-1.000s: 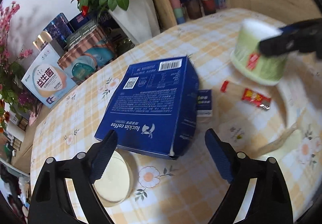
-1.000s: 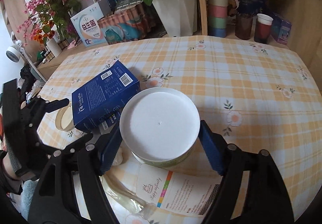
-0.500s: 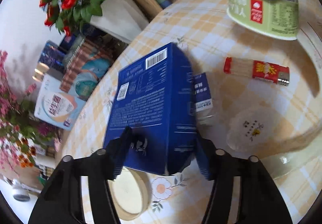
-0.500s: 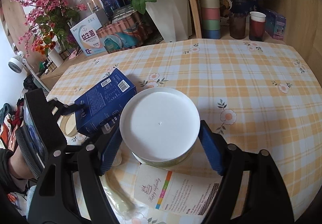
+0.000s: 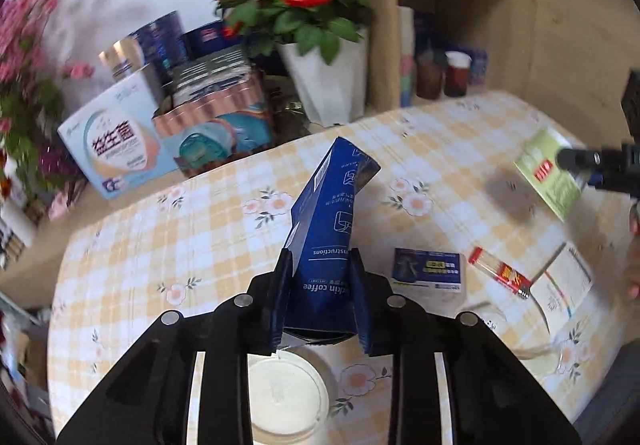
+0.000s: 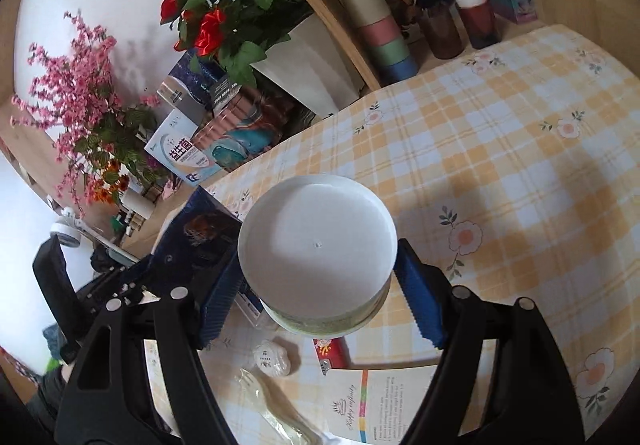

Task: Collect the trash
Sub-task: 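Lift the blue box and green cup off the table toward the bin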

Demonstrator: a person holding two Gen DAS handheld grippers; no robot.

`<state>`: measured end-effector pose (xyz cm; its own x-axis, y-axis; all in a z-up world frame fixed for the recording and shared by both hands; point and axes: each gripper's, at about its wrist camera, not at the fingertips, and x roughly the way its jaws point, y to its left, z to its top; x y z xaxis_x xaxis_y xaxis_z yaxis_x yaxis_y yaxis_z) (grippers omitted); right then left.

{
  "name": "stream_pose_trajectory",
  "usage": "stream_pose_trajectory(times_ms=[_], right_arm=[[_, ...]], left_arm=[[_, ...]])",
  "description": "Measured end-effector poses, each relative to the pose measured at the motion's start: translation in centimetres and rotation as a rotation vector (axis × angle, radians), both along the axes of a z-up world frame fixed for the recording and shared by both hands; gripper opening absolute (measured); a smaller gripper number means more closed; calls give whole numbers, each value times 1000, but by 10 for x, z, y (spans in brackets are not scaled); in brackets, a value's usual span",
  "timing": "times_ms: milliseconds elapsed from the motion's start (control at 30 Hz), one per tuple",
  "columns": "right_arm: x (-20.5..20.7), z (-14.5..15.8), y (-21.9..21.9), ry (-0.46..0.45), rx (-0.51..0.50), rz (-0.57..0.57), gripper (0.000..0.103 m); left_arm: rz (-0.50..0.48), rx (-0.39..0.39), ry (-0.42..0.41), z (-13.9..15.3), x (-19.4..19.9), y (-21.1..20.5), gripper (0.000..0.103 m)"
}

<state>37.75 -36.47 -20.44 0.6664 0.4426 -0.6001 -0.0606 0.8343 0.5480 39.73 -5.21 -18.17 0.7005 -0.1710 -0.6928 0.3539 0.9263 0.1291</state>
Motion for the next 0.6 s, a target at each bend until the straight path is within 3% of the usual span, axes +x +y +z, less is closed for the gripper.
stream_pose_trajectory(times_ms=[200,600], right_arm=[[-8,4,16,-7,-60,27,75],[-31,43,44,-84,-116,82,75]], left_arm=[[51,-84,7,9,4,23,27],[78,-132,-72,47,-8,40,25]])
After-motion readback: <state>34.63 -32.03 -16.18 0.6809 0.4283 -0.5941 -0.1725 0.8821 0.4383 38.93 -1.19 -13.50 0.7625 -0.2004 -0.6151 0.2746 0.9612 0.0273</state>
